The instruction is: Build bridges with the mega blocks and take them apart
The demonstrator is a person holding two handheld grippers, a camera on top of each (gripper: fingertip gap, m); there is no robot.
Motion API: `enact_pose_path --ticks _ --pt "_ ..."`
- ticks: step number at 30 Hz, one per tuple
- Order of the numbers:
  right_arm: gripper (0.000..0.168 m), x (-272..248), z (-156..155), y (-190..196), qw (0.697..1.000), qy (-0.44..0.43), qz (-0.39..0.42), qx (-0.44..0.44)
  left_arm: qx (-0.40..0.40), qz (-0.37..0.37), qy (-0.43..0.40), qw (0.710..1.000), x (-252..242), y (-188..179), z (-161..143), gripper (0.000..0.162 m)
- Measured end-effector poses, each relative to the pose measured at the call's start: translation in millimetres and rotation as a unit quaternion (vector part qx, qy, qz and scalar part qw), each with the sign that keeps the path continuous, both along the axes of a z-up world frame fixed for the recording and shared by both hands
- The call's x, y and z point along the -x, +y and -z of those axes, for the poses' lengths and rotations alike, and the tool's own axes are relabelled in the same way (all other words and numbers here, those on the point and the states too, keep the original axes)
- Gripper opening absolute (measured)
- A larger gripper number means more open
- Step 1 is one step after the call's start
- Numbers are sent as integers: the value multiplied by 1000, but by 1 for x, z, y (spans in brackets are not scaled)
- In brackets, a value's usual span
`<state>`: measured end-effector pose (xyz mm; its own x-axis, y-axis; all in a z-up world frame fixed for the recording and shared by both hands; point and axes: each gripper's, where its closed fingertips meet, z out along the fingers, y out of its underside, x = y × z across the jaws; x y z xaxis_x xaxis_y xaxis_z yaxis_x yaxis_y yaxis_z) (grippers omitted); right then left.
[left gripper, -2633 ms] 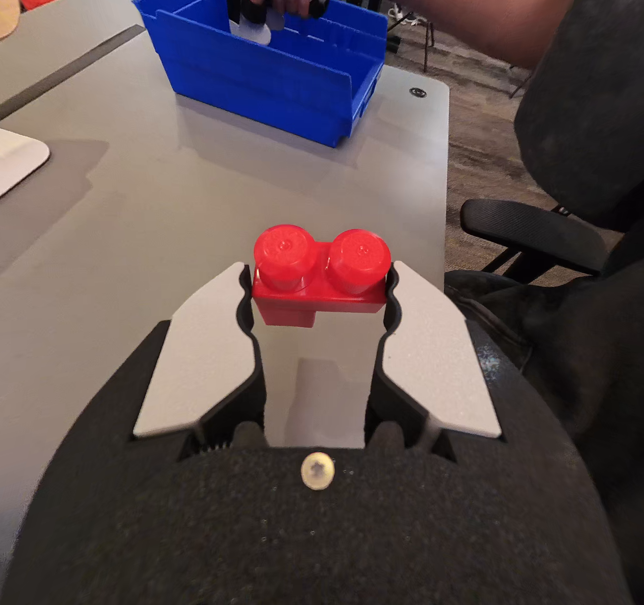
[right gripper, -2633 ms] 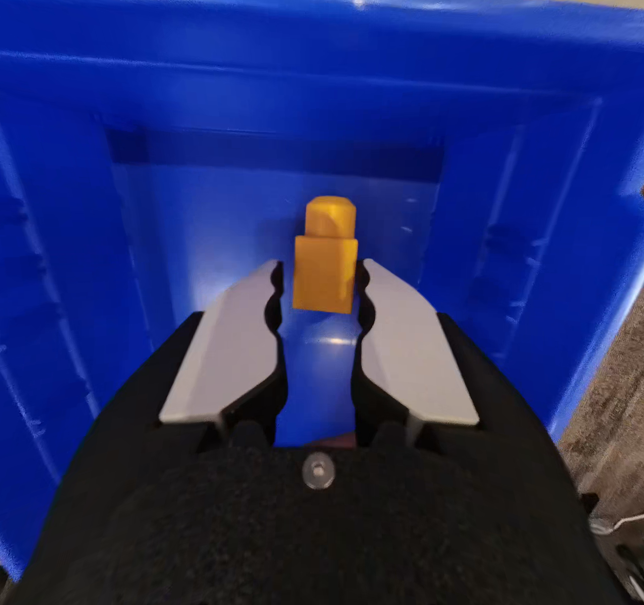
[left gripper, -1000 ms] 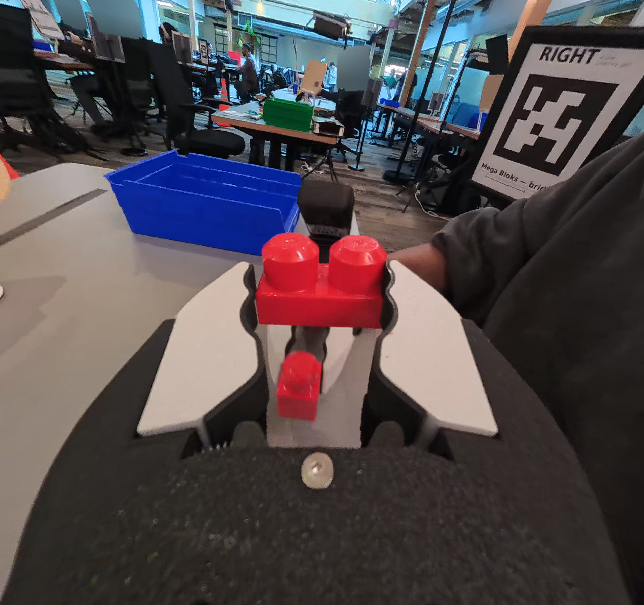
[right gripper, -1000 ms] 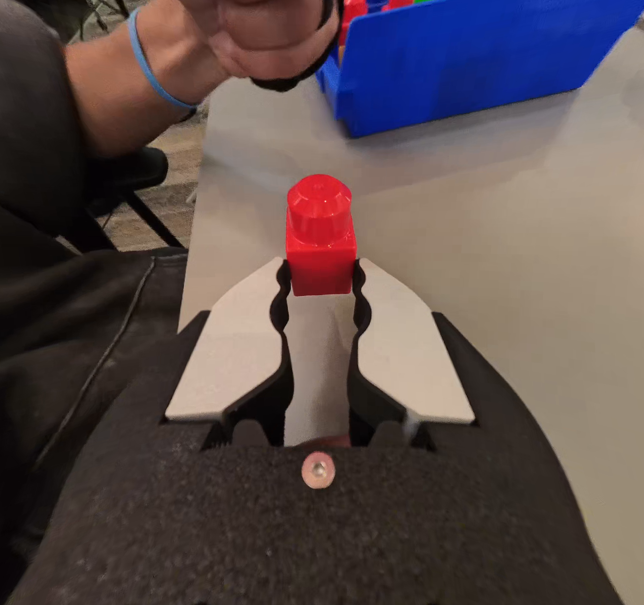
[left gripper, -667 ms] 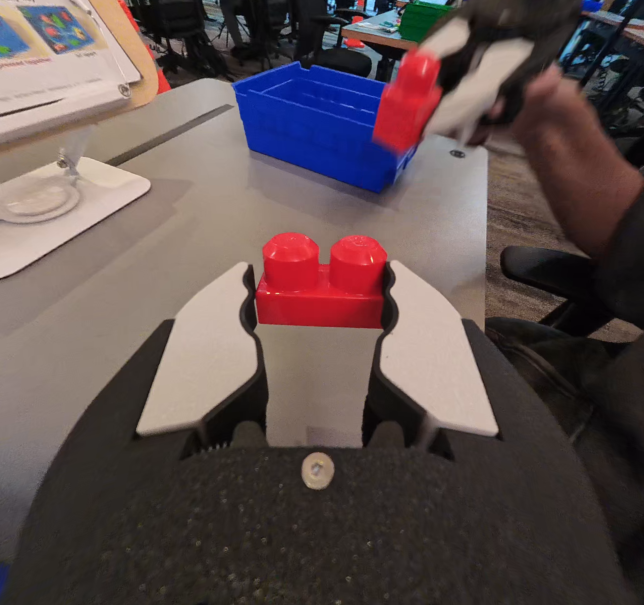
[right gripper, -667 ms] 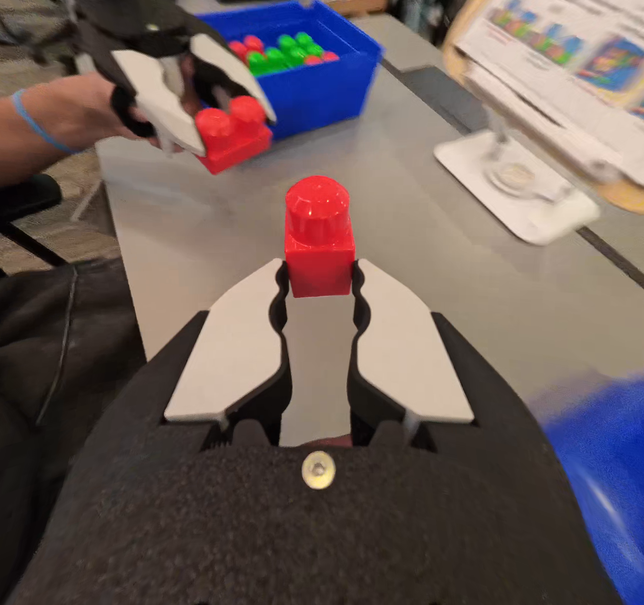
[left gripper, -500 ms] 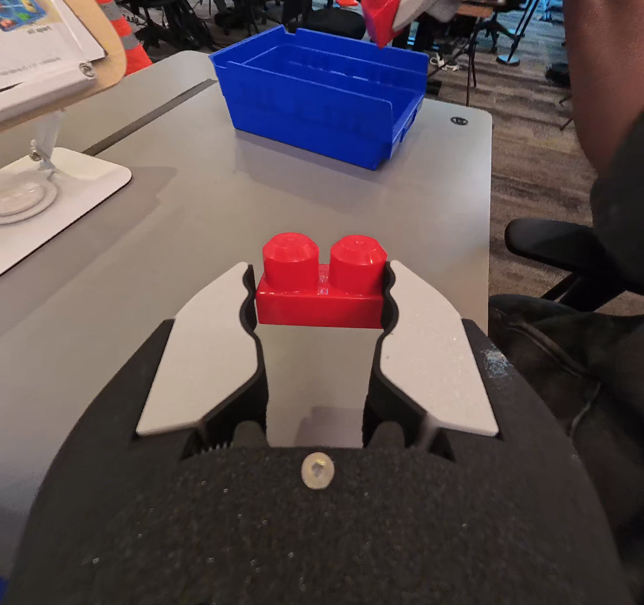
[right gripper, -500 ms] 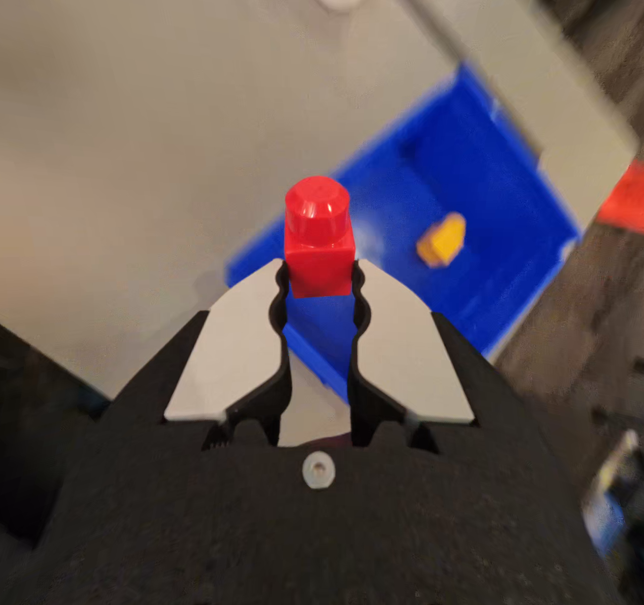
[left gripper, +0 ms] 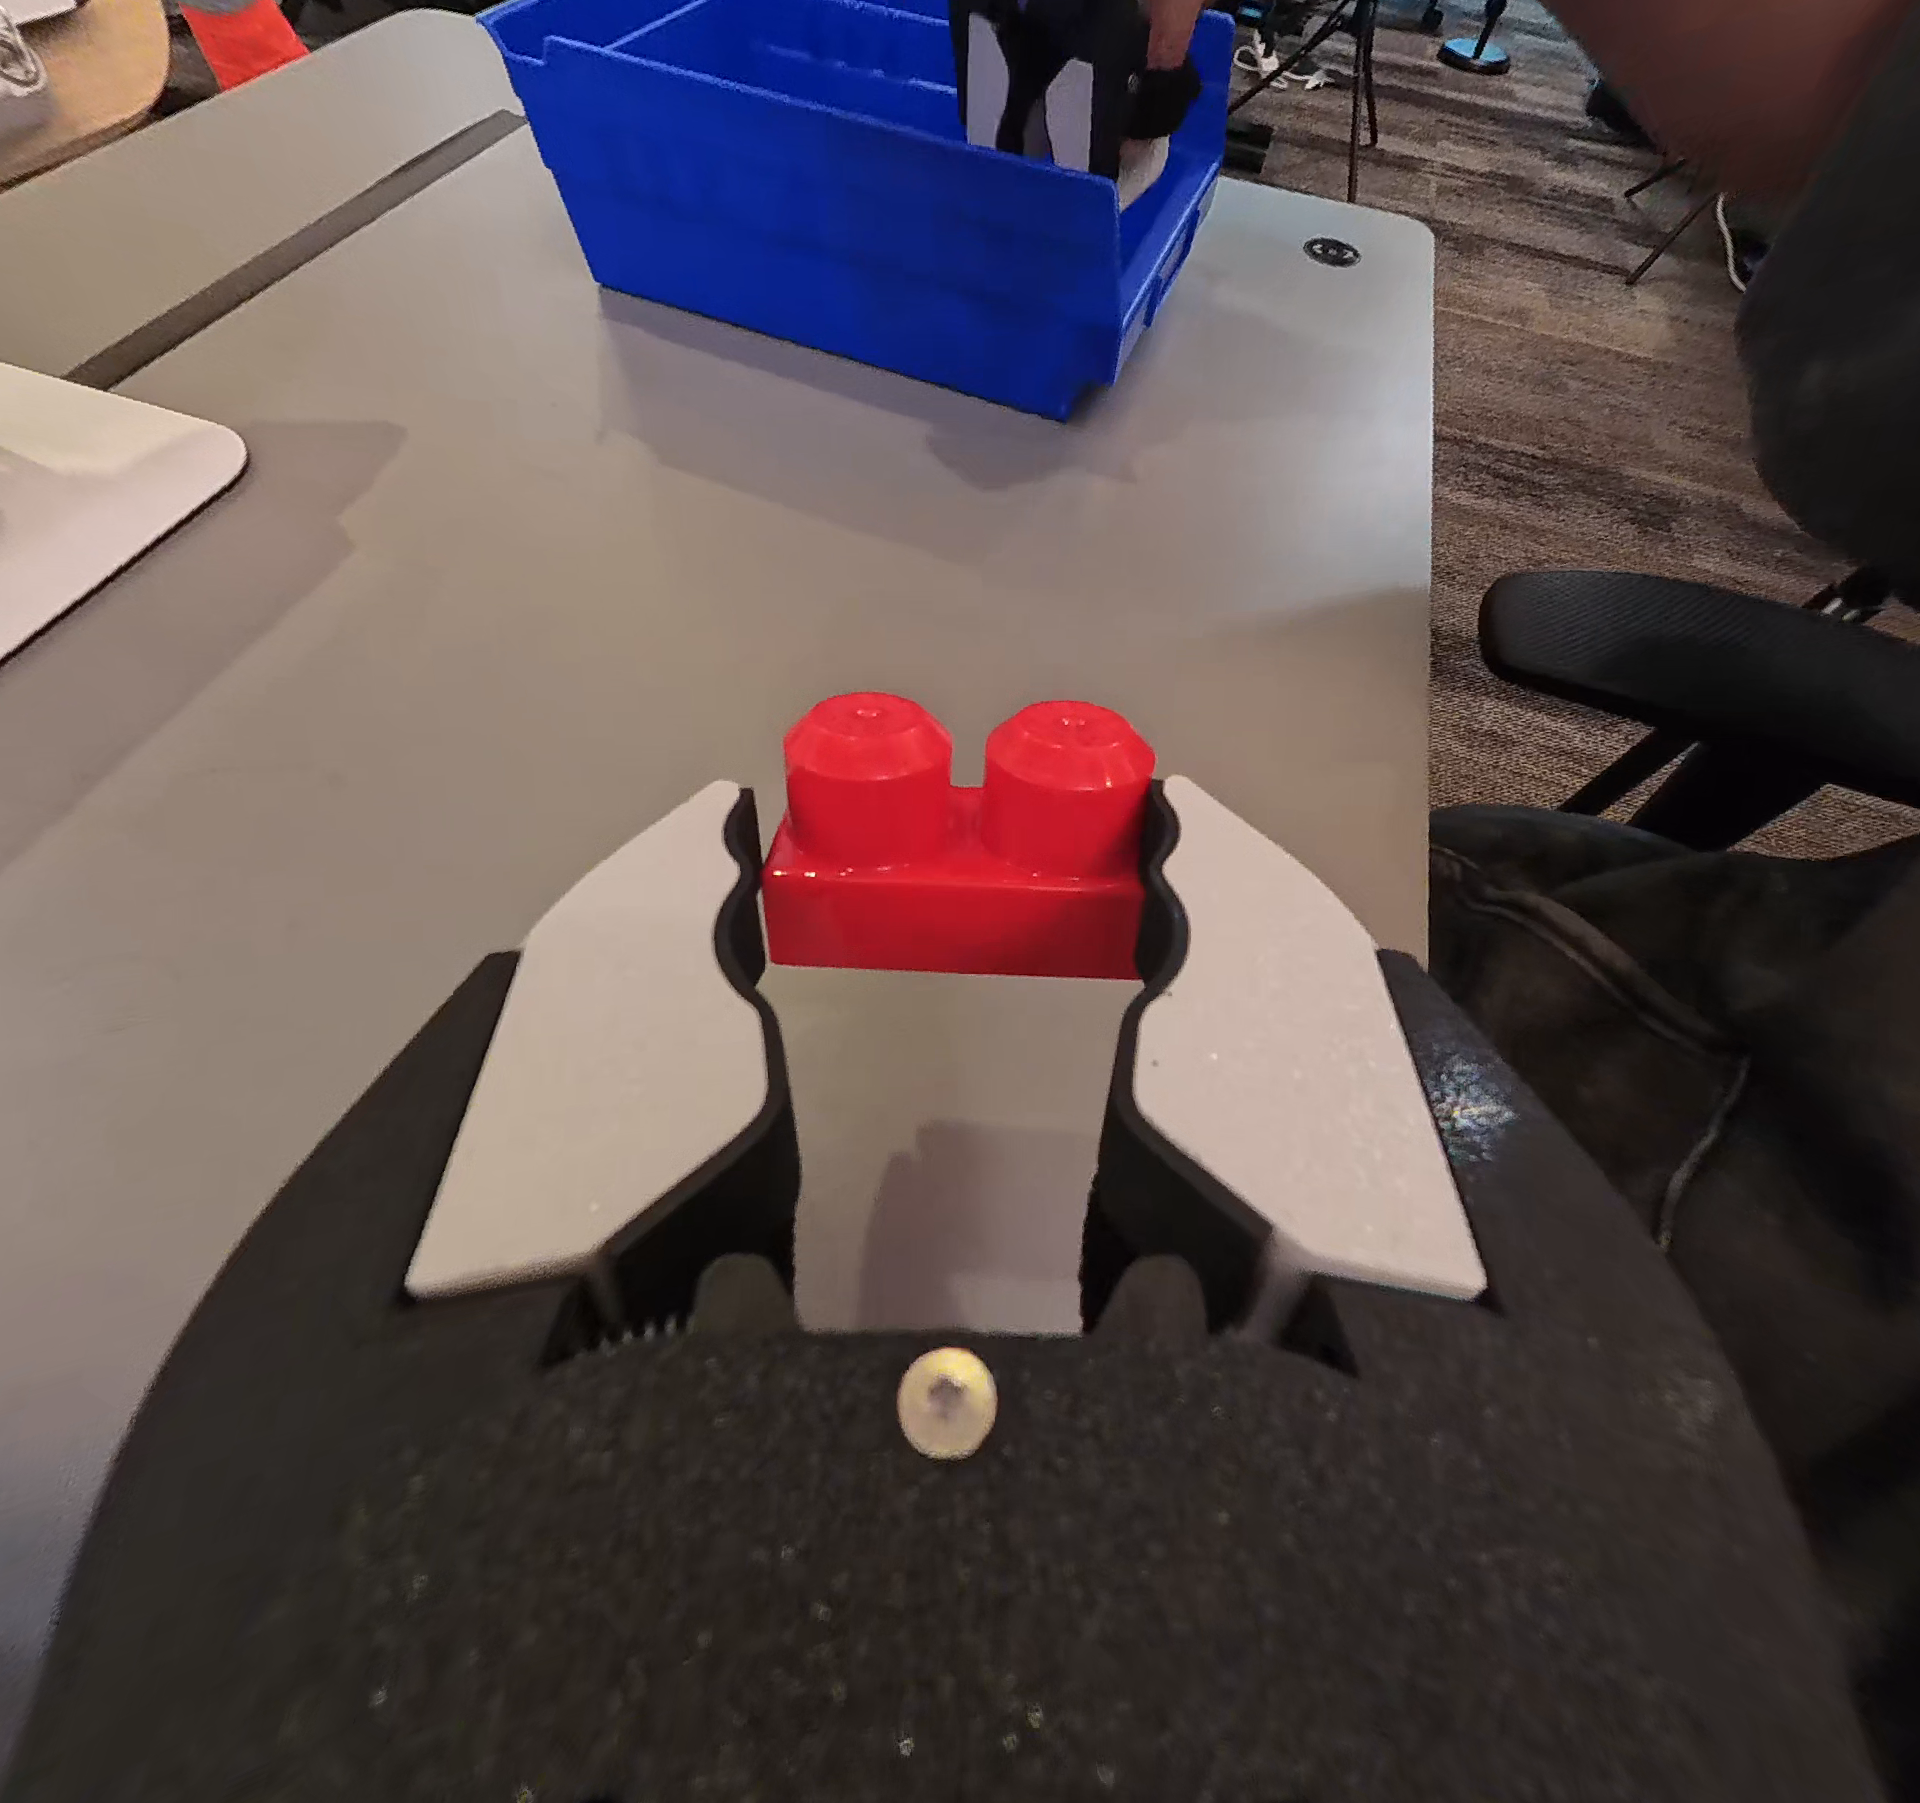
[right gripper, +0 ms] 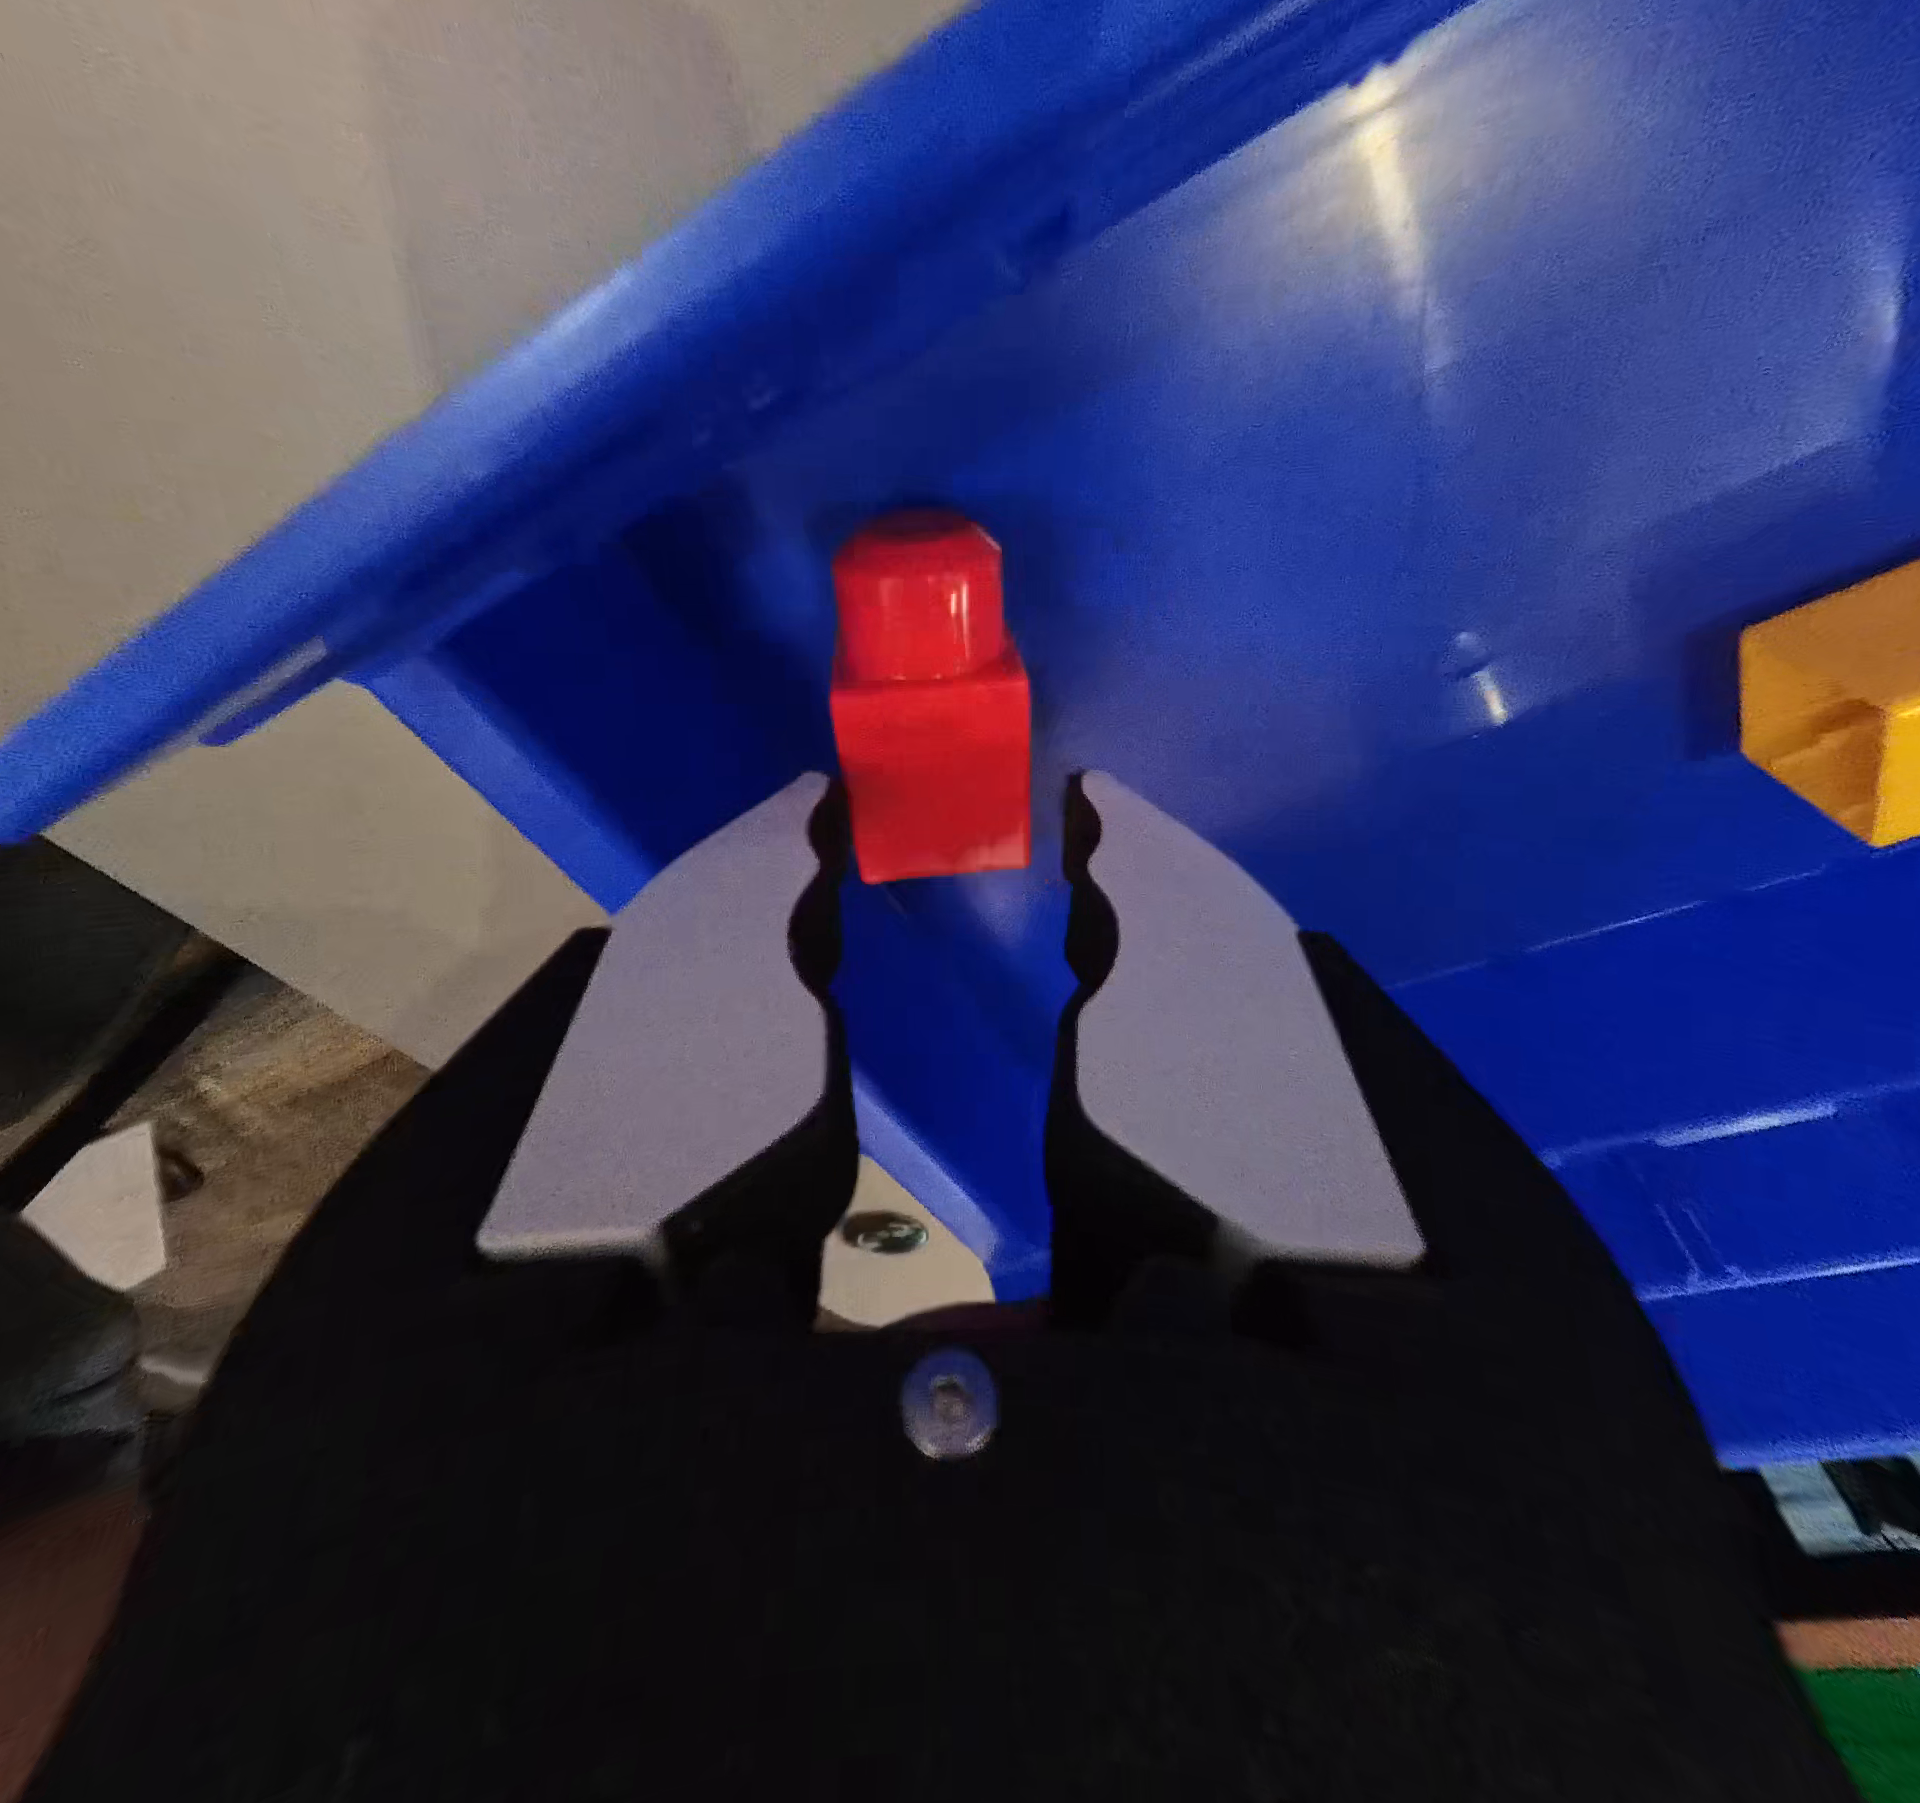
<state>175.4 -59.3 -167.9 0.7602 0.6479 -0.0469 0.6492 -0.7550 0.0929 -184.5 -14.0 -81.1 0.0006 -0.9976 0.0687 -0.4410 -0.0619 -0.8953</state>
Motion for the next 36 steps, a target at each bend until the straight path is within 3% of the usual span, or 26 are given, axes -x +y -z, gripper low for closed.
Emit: enact_pose_path --ticks 3,6,8,10,12,15,19,25,29,36 --pt "43 3 -21 4 998 11 34 -57 3 -2 -3 1000 3 0 -1 69" --pt "43 22 -72 16 970 39 77 -226 9 -8 -7 1000 4 1 0 69" --pt "42 62 -114 26 912 97 73 -392 9 -19 -4 1000 3 5 4 70" --pt "39 130 -139 19 840 235 59 -485 7 -32 3 999 1 9 10 70" --pt "36 200 -137 -1 783 381 41 -490 2 -43 9 999 -2 12 15 70" --pt "40 257 -103 -16 748 483 46 -452 -3 -35 11 999 -10 7 20 69" --pt "44 267 -64 -11 786 458 66 -410 -32 -36 23 999 -18 7 24 69" --pt "39 256 -73 -6 775 465 98 -417 -16 -103 89 991 -57 42 57 69" --pt "39 247 -66 -8 785 457 110 -403 -2 -144 103 984 -81 71 77 69" --pt "39 241 -63 -6 790 442 128 -406 14 -155 128 980 -85 76 94 70"
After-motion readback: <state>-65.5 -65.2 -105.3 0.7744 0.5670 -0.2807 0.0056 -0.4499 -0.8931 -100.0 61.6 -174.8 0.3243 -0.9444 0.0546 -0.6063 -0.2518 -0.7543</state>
